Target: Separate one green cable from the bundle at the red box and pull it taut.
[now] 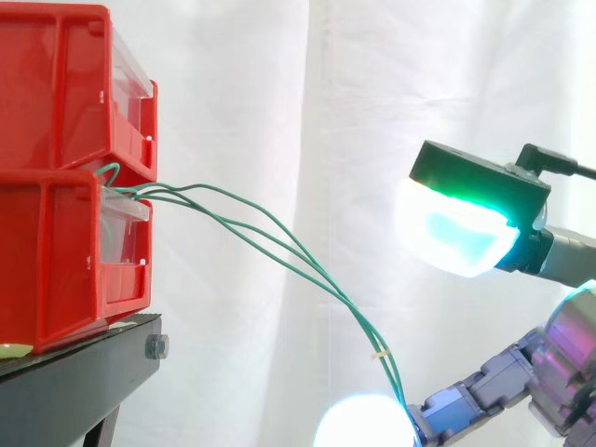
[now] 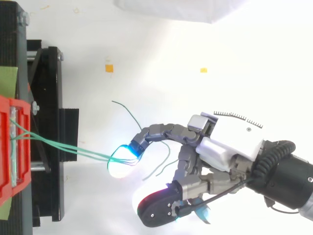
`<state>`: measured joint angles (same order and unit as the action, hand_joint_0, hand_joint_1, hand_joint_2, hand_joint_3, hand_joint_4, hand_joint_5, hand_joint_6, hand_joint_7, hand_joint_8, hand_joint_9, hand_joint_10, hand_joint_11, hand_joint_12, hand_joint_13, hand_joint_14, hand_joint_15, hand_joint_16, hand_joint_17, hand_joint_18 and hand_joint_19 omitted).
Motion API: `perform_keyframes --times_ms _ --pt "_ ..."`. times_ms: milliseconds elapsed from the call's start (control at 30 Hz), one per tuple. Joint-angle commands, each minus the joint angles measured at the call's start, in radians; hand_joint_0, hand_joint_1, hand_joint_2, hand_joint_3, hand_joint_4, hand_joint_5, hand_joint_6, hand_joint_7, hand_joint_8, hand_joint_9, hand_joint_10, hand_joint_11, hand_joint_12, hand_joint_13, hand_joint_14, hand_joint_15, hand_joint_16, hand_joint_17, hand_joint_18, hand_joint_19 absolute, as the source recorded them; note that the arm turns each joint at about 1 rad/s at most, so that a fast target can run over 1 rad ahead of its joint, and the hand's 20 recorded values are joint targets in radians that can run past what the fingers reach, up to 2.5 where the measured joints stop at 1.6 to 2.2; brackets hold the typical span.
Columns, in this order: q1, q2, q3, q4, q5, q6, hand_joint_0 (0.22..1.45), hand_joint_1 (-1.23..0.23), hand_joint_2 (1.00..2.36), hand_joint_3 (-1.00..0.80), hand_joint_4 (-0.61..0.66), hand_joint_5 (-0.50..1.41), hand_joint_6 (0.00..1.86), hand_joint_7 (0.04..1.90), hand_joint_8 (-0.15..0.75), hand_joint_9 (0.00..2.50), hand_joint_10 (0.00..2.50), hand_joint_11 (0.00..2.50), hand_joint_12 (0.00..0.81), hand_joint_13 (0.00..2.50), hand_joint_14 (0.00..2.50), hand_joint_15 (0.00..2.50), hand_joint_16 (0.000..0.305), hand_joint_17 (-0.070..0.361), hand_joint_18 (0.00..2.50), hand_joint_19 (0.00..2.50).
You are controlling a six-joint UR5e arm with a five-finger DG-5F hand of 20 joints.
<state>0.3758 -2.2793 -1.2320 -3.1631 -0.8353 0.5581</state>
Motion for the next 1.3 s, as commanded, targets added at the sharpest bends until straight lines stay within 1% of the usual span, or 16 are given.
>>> perform_keyframes --times_ms 0,133,167,400,533,633,800,933,1100,1267 --pt "0.0 0.004 0.0 -0.015 -0.001 0.0 0.37 -0.88 1.0 -0.5 0.33 -0.03 0.5 0.8 0.424 1.84 0.01 0.29 0.602 2.05 0.02 0.52 0.092 0.206 2.5 0.28" --pt "0.0 0.004 0.0 -0.017 -0.001 0.002 0.38 -0.88 1.0 -0.5 0.33 -0.03 0.5 0.81 0.425 1.83 0.01 0.3 0.61 2.04 0.02 0.52 0.091 0.206 2.5 0.29" --pt "-0.003 0.006 0.0 -0.017 -0.001 0.002 0.38 -0.87 1.0 -0.5 0.33 -0.03 0.5 0.81 0.419 1.83 0.01 0.29 0.609 2.05 0.02 0.52 0.092 0.206 2.5 0.28" --pt "-0.011 0.023 0.0 -0.02 -0.004 0.005 0.37 -0.88 1.0 -0.5 0.34 -0.03 0.5 0.81 0.42 1.83 0.01 0.29 0.608 2.04 0.02 0.52 0.091 0.204 2.5 0.28" --pt "-0.012 0.032 0.0 -0.041 -0.007 0.005 0.38 -0.88 1.0 -0.5 0.33 -0.03 0.5 0.81 0.423 1.84 0.01 0.29 0.615 2.04 0.02 0.52 0.091 0.204 2.5 0.28" --pt "-0.014 0.038 0.0 -0.054 -0.007 0.005 0.38 -0.87 1.0 -0.5 0.33 -0.03 0.5 0.81 0.424 1.83 0.01 0.29 0.606 2.04 0.02 0.52 0.091 0.205 2.5 0.29" --pt "-0.014 0.049 0.0 -0.061 -0.007 0.002 0.38 -0.87 1.0 -0.5 0.33 -0.03 0.5 0.81 0.424 1.83 0.01 0.28 0.606 2.04 0.02 0.52 0.09 0.203 2.5 0.28" --pt "-0.014 0.047 0.0 -0.061 -0.007 -0.001 0.38 -0.87 1.0 -0.5 0.33 -0.03 0.5 0.81 0.422 1.83 0.01 0.28 0.606 2.04 0.02 0.52 0.091 0.204 2.5 0.28" --pt "-0.018 0.049 0.0 -0.06 -0.007 -0.015 0.38 -0.87 1.0 -0.5 0.33 -0.03 0.5 0.81 0.42 1.84 0.01 0.29 0.608 2.04 0.02 0.52 0.091 0.205 2.5 0.29" --pt "-0.02 0.047 0.0 -0.061 -0.007 -0.015 0.38 -0.86 1.0 -0.5 0.33 -0.03 0.5 0.81 0.421 1.83 0.01 0.28 0.601 2.04 0.02 0.52 0.09 0.203 2.5 0.28"
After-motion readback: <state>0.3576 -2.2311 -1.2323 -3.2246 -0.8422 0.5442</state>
